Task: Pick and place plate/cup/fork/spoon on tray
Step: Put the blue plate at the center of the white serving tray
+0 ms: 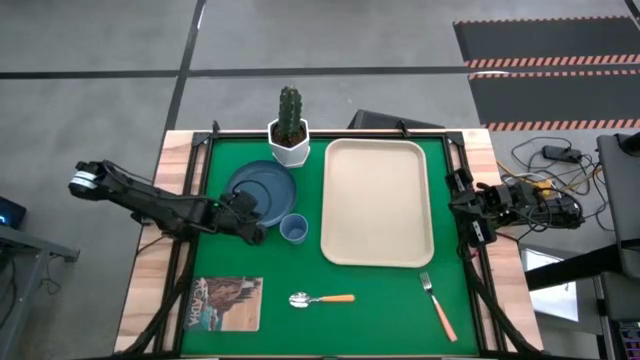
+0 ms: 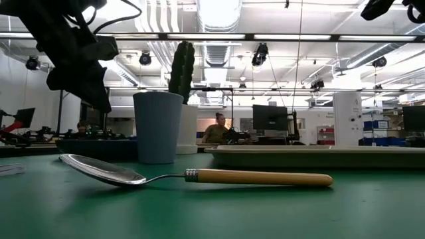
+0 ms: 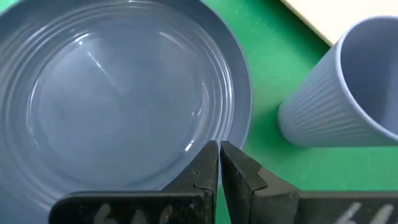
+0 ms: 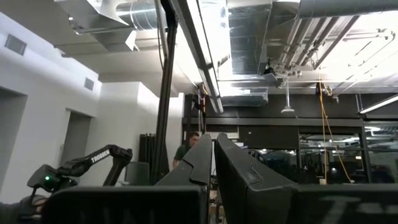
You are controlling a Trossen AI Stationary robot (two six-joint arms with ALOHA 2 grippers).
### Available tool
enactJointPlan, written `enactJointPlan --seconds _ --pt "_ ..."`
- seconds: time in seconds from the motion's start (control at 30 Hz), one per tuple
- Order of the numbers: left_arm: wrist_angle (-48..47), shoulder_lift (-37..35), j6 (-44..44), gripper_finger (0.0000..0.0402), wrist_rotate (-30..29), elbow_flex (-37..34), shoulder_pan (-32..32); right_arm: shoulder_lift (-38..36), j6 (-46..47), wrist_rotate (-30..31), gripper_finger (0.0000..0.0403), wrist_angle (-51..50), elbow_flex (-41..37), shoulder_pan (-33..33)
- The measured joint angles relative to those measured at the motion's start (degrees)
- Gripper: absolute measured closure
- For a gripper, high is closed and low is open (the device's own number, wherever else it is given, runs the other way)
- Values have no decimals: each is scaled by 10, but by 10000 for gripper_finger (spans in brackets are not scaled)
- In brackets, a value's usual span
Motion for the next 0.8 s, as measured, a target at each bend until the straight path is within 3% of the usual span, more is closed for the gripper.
enactJointPlan --seconds 0.2,0.43,0.63,0.8 --pt "-1 1 13 402 5 -1 0 0 0 0 392 -8 0 0" --pt "0 5 134 393 67 -2 1 0 0 10 392 -9 0 0" --pt "-1 14 208 311 74 -2 1 0 3 10 392 -11 0 0" --pt "-16 42 254 235 31 -4 1 0 3 9 392 -14 0 0"
